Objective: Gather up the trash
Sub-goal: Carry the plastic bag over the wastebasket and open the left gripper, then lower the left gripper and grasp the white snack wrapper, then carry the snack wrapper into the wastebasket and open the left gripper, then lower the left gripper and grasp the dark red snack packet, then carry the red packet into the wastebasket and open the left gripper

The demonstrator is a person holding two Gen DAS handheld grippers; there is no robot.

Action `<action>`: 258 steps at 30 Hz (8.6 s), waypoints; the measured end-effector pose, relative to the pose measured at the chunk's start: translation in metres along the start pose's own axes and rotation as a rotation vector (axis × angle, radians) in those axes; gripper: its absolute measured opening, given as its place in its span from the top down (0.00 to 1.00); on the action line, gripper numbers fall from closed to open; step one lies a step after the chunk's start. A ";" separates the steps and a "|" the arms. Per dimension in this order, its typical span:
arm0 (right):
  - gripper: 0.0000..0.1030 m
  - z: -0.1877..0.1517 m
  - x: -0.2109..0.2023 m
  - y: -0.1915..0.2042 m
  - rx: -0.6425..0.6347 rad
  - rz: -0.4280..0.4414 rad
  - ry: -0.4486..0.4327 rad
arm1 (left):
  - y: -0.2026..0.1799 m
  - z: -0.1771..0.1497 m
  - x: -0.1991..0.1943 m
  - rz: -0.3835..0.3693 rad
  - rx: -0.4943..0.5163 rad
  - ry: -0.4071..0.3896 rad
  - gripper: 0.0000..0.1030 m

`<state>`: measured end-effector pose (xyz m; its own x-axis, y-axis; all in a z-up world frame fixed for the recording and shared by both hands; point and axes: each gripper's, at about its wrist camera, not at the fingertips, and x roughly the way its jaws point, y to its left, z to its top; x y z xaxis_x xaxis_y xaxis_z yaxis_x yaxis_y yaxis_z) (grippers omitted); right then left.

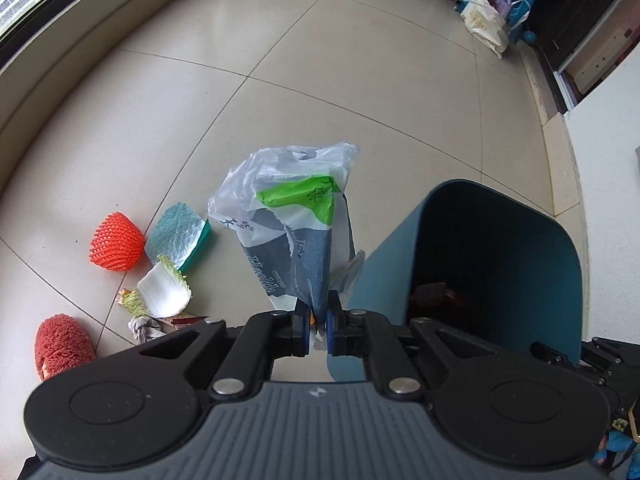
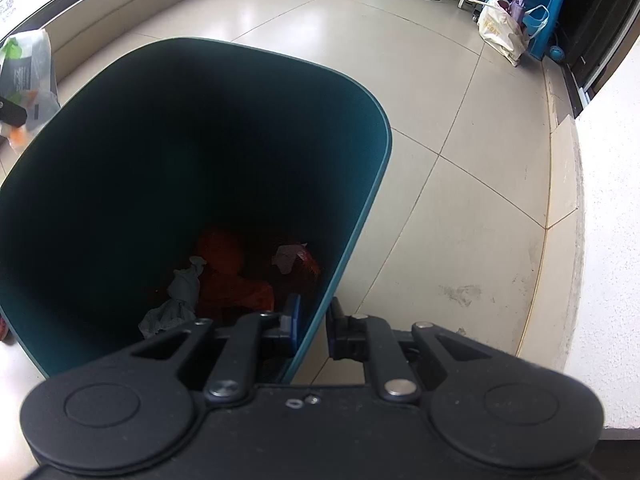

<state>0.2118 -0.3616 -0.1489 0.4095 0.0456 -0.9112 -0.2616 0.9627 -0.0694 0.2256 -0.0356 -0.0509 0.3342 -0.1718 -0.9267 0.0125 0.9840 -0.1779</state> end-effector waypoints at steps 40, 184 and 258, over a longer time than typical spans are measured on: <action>0.86 -0.005 0.001 -0.004 -0.003 0.025 0.004 | -0.111 -0.079 0.011 -0.132 0.309 0.072 0.37; 0.85 -0.005 0.000 -0.004 -0.002 0.036 0.004 | -0.114 -0.089 -0.007 -0.096 0.383 0.062 0.36; 0.87 0.001 0.008 -0.002 0.049 0.035 0.040 | 0.081 -0.060 0.068 0.220 -0.121 0.059 0.63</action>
<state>0.2168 -0.3627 -0.1559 0.3648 0.0700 -0.9285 -0.2320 0.9725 -0.0178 0.1933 0.0295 -0.1485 0.2605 0.0401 -0.9646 -0.1686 0.9857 -0.0046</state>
